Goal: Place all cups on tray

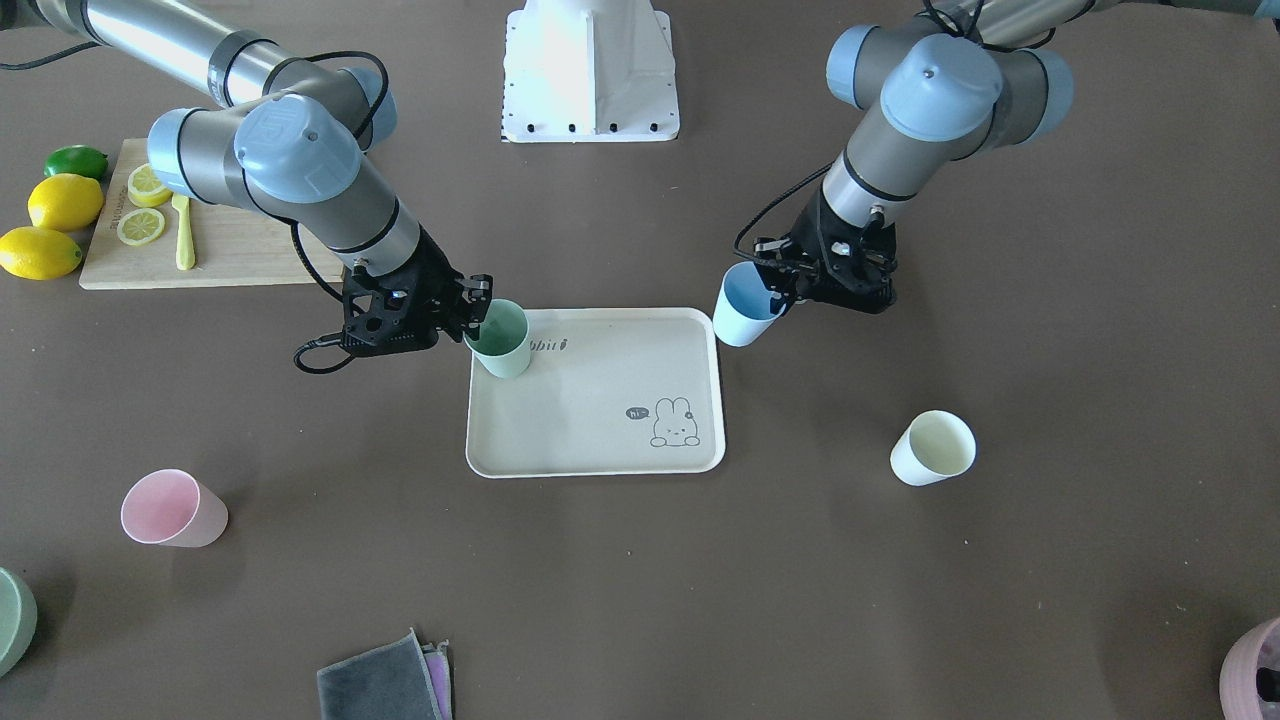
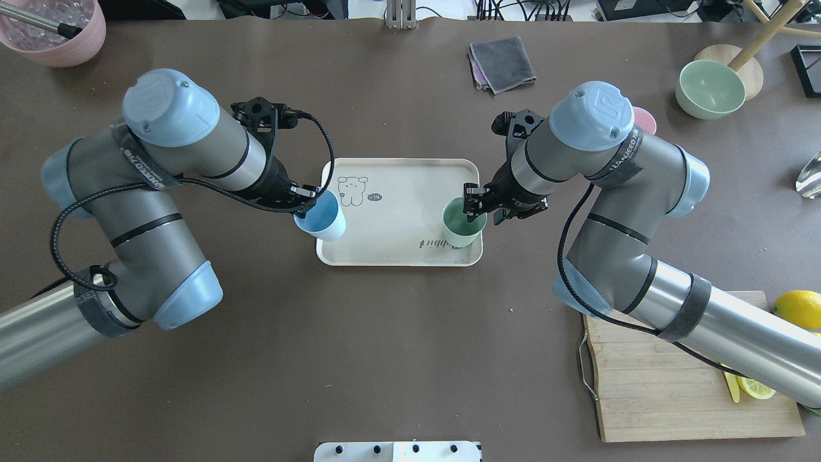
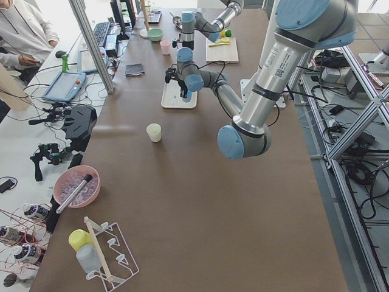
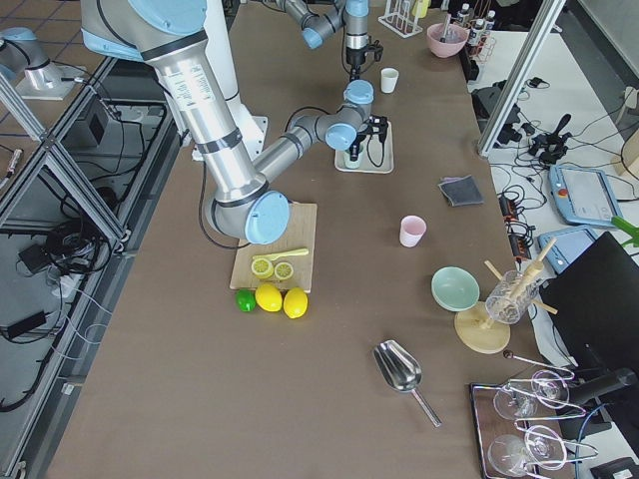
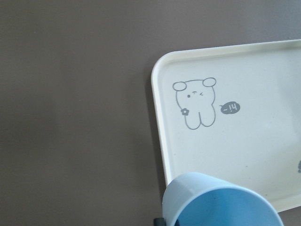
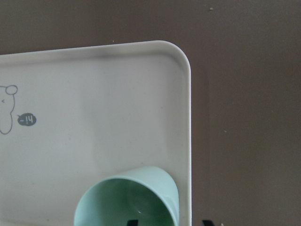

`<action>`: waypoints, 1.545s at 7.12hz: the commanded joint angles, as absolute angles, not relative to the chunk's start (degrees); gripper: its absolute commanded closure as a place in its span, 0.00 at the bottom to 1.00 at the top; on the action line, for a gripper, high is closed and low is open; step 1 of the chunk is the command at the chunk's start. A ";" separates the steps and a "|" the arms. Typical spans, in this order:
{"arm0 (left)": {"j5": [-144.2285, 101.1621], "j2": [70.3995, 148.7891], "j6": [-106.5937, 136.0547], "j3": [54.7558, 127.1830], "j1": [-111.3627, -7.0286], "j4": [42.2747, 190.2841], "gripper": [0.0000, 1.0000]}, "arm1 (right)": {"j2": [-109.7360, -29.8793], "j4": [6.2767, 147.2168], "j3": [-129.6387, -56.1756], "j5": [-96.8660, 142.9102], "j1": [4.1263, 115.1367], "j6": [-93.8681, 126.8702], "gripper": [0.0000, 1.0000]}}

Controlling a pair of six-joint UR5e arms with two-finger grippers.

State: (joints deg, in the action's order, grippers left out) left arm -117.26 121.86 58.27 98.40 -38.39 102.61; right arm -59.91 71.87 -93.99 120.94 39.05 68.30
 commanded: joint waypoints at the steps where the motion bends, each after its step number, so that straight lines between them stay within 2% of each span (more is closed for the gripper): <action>1: -114.70 125.67 60.64 95.37 -35.25 102.83 1.00 | -60.03 72.15 -94.65 124.86 44.08 67.59 0.01; 4: -114.61 126.74 60.21 91.43 -34.89 104.23 1.00 | -63.97 72.33 -93.35 130.34 54.11 56.75 0.01; 5: -114.61 126.83 60.29 88.71 -34.98 109.02 1.00 | -64.51 72.33 -90.99 132.17 56.92 52.51 0.01; 6: -114.61 126.91 60.47 87.90 -34.98 110.03 0.86 | -64.86 72.33 -88.44 132.54 59.30 50.21 0.01; 7: -114.61 126.83 60.29 88.33 -35.68 110.13 0.04 | -64.95 72.33 -85.89 132.89 61.24 45.49 0.01; 11: -115.83 124.72 52.42 93.07 -45.59 108.90 0.03 | -65.30 72.33 -75.87 132.19 66.17 32.46 0.03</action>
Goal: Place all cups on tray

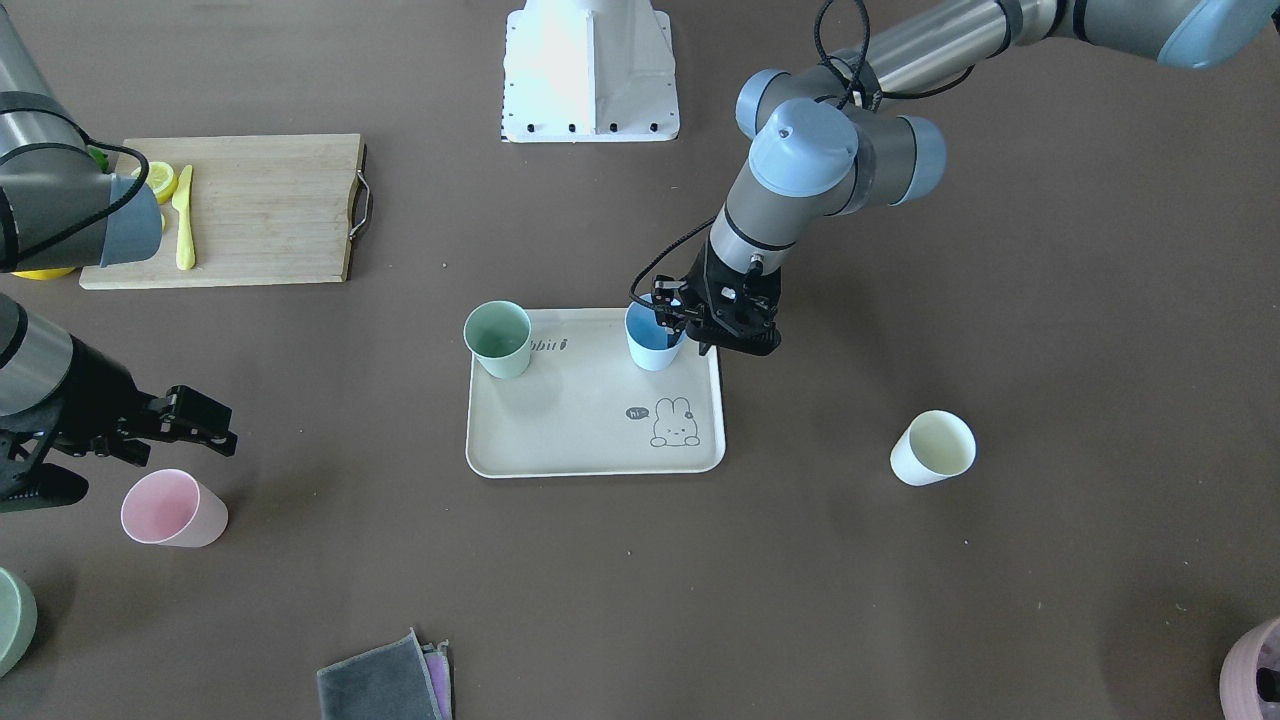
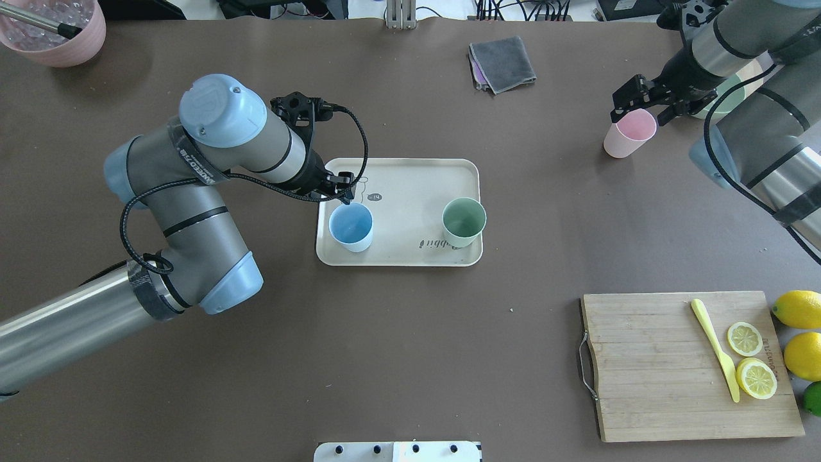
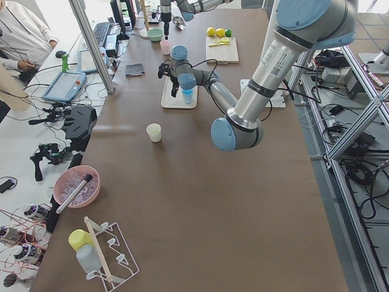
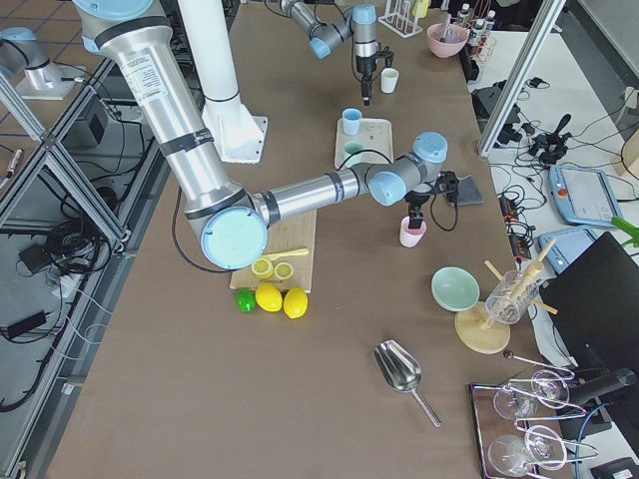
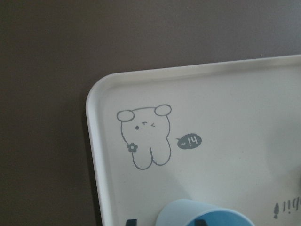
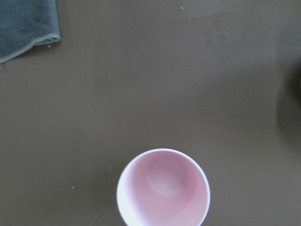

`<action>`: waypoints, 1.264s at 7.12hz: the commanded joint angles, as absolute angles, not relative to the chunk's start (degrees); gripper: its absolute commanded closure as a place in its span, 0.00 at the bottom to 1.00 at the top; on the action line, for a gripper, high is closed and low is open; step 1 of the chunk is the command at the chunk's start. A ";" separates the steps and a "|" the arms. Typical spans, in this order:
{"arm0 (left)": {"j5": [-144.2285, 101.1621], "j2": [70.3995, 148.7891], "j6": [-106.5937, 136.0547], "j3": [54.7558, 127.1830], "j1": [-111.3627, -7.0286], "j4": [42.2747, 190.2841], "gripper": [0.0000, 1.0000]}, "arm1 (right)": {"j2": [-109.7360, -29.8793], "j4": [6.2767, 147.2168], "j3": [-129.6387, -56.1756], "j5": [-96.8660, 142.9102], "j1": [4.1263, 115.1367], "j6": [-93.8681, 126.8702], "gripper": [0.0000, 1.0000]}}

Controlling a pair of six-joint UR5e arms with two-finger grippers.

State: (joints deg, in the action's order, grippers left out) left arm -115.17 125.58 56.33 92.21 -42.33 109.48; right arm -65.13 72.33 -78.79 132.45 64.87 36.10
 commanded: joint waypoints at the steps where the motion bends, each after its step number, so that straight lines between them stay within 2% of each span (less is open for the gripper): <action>1: -118.19 124.11 52.21 93.42 -48.05 108.03 0.02 | -65.91 72.25 -74.98 131.67 65.40 32.61 0.05; 3: -118.83 122.09 49.57 94.66 -49.91 108.10 0.03 | -64.96 72.16 -74.01 130.69 64.25 34.53 0.09; 4: -118.57 121.91 49.57 94.75 -49.92 108.11 0.02 | -64.78 72.07 -72.87 130.61 63.99 35.15 0.16; 5: -118.39 121.73 49.48 94.75 -50.01 108.11 0.02 | -64.08 72.07 -71.99 130.61 63.98 35.24 0.28; 6: -118.39 120.34 48.18 94.75 -50.62 108.19 0.02 | -63.99 72.07 -71.72 130.69 63.98 36.03 0.46; 8: -119.09 113.95 38.01 96.14 -54.30 108.81 0.02 | -63.72 71.98 -72.24 131.13 63.11 37.96 0.95; 9: -119.09 111.12 33.88 96.24 -55.62 108.81 0.02 | -63.72 71.72 -72.59 131.31 62.58 39.19 1.00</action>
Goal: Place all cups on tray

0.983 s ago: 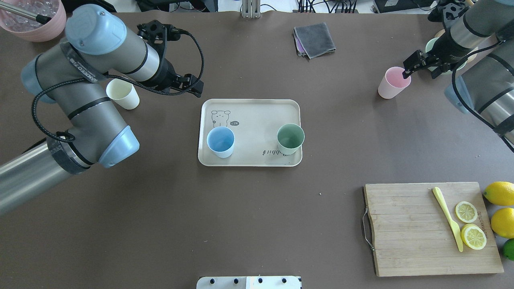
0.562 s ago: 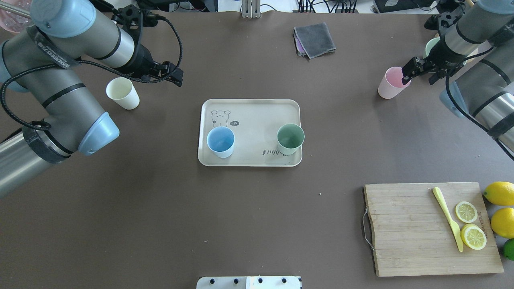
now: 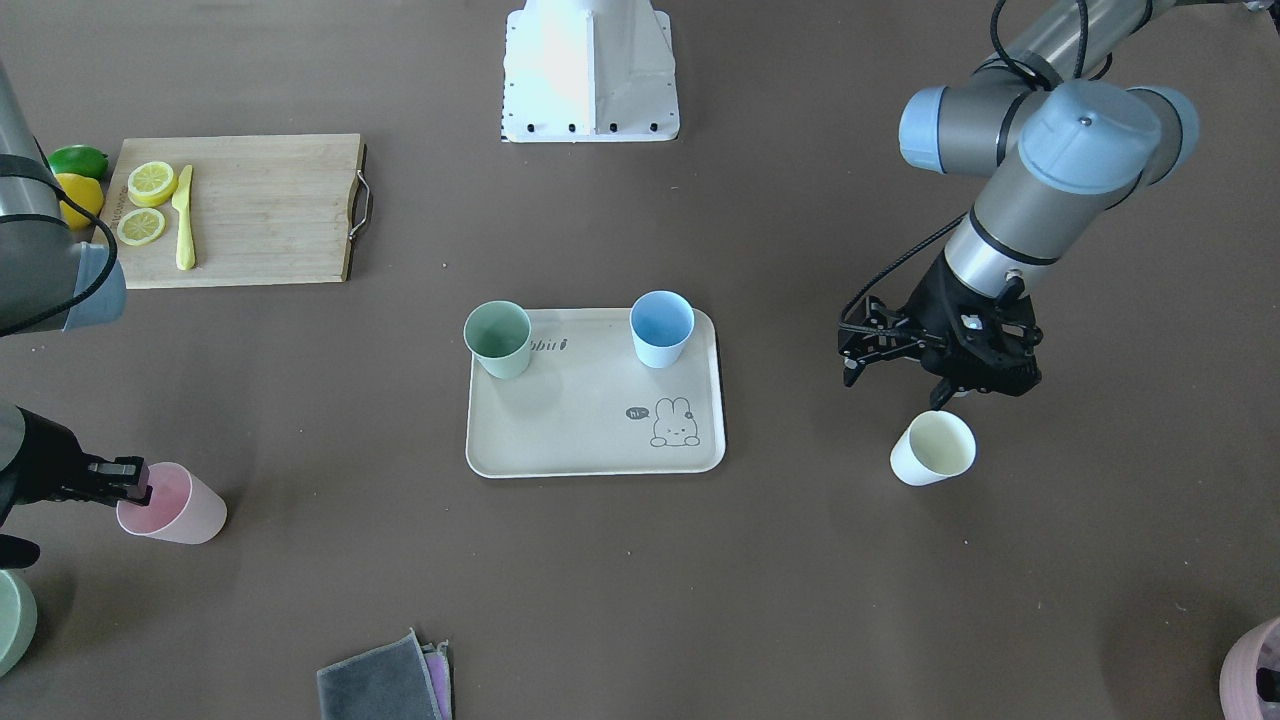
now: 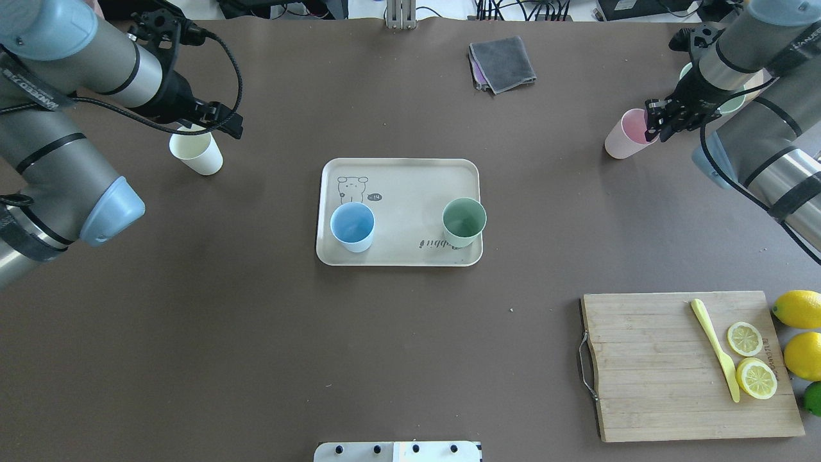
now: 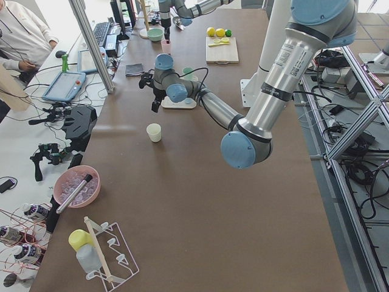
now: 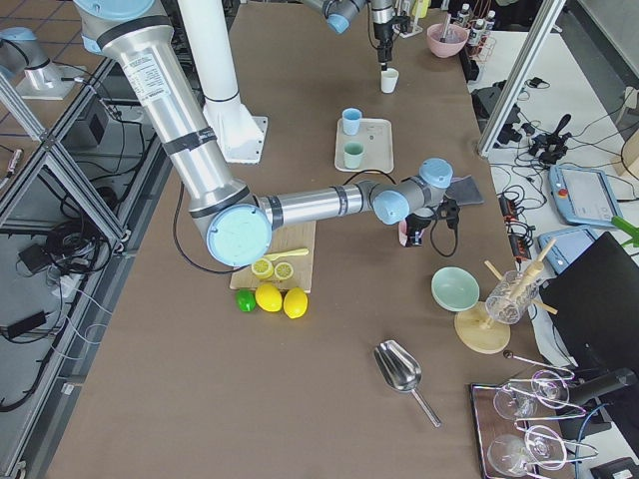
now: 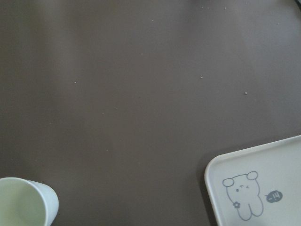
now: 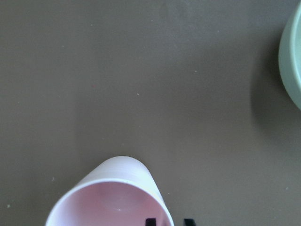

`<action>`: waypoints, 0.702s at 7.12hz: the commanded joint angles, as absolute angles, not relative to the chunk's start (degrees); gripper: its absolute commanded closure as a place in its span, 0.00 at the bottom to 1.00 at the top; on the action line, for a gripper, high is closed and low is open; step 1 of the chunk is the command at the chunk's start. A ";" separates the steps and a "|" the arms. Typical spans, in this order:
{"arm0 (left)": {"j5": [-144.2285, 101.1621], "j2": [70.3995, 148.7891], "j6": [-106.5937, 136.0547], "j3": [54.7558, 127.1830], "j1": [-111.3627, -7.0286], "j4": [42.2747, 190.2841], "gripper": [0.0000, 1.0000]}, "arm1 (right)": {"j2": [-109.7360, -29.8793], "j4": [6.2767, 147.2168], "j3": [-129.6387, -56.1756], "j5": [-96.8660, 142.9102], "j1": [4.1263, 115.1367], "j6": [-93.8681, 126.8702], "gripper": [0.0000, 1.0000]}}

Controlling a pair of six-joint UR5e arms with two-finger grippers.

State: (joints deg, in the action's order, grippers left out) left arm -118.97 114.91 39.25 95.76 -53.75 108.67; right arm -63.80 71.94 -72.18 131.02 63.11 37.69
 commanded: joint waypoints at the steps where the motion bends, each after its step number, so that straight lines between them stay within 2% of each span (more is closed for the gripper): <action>1: -119.18 108.40 30.44 95.81 -57.46 108.81 0.02 | -63.46 72.15 -74.34 132.53 62.49 39.72 1.00; 3: -119.09 108.36 30.32 92.49 -58.01 108.90 0.03 | -59.01 72.33 -75.50 134.65 60.75 46.89 1.00; 5: -119.09 112.74 32.50 87.04 -57.75 109.60 0.12 | -54.76 72.07 -76.98 134.21 56.79 57.97 1.00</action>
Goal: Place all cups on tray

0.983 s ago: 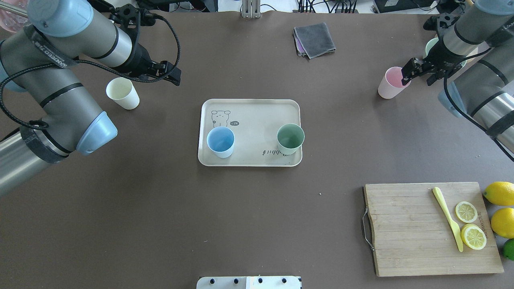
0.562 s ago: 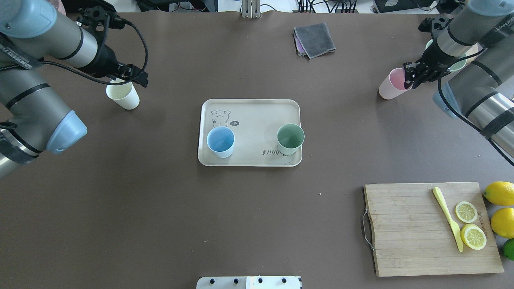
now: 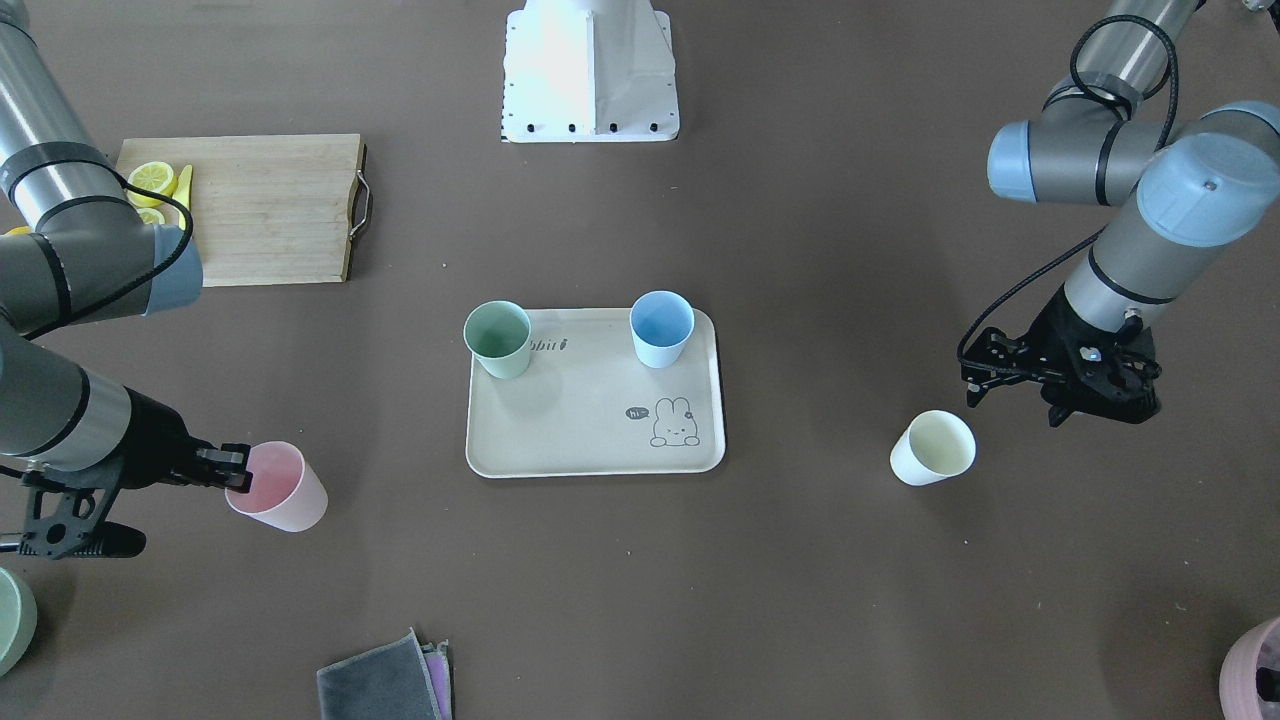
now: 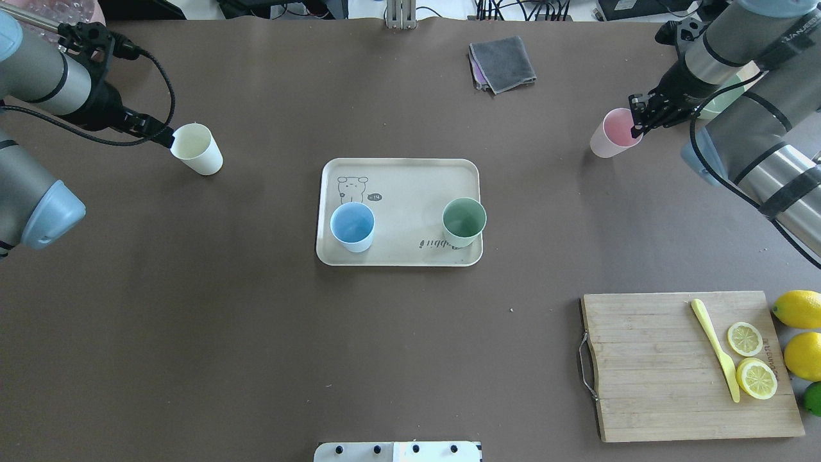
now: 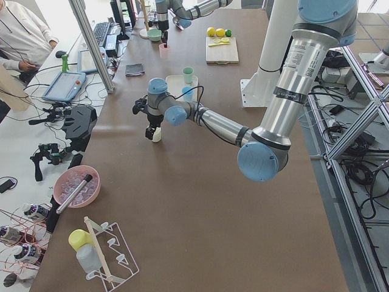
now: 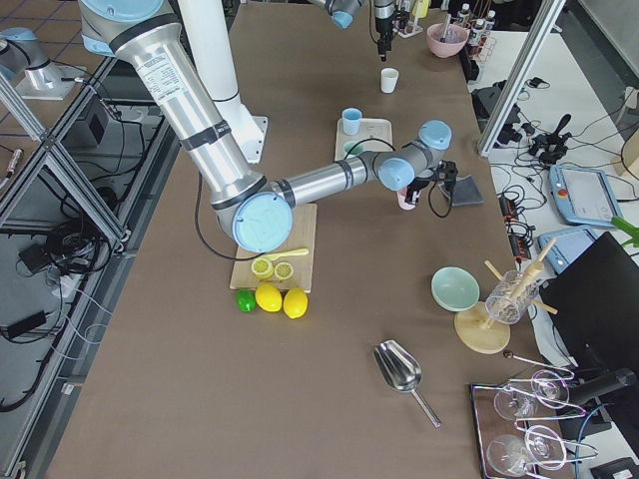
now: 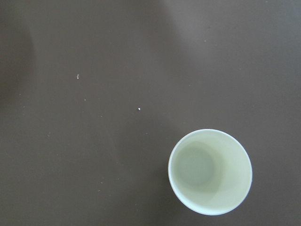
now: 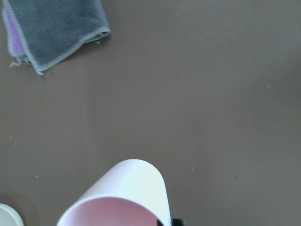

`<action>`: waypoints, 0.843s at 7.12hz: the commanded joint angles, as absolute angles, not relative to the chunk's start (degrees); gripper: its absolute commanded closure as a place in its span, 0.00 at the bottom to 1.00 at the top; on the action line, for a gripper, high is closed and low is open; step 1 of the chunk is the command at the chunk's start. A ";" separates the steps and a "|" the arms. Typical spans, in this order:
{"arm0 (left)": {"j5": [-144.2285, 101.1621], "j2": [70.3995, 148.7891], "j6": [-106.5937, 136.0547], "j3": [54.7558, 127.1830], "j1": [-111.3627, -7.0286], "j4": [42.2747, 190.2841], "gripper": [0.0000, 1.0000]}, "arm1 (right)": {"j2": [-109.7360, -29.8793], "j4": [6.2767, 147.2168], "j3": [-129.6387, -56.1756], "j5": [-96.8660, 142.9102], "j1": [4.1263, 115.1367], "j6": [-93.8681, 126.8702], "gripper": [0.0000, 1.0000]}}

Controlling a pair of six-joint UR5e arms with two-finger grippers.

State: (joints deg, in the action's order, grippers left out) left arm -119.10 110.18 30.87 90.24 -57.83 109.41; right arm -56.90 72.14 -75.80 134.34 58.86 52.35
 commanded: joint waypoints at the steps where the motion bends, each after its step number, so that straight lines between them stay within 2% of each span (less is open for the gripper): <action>1: -119.09 114.16 33.48 85.01 -57.66 110.03 0.15 | -54.67 72.07 -78.65 133.77 55.04 61.14 1.00; 3: -119.18 114.26 34.01 78.60 -57.39 118.53 0.17 | -53.27 72.07 -80.94 130.79 50.21 67.56 1.00; 4: -119.53 114.26 35.67 79.01 -56.70 119.00 0.22 | -52.30 72.07 -80.95 130.69 48.88 70.11 1.00; 5: -121.88 114.26 37.16 79.27 -56.25 119.53 0.23 | -52.21 71.90 -81.30 130.00 48.26 71.18 1.00; 6: -122.08 114.17 38.31 79.28 -55.73 120.49 0.30 | -52.29 71.98 -81.73 129.73 47.90 71.28 1.00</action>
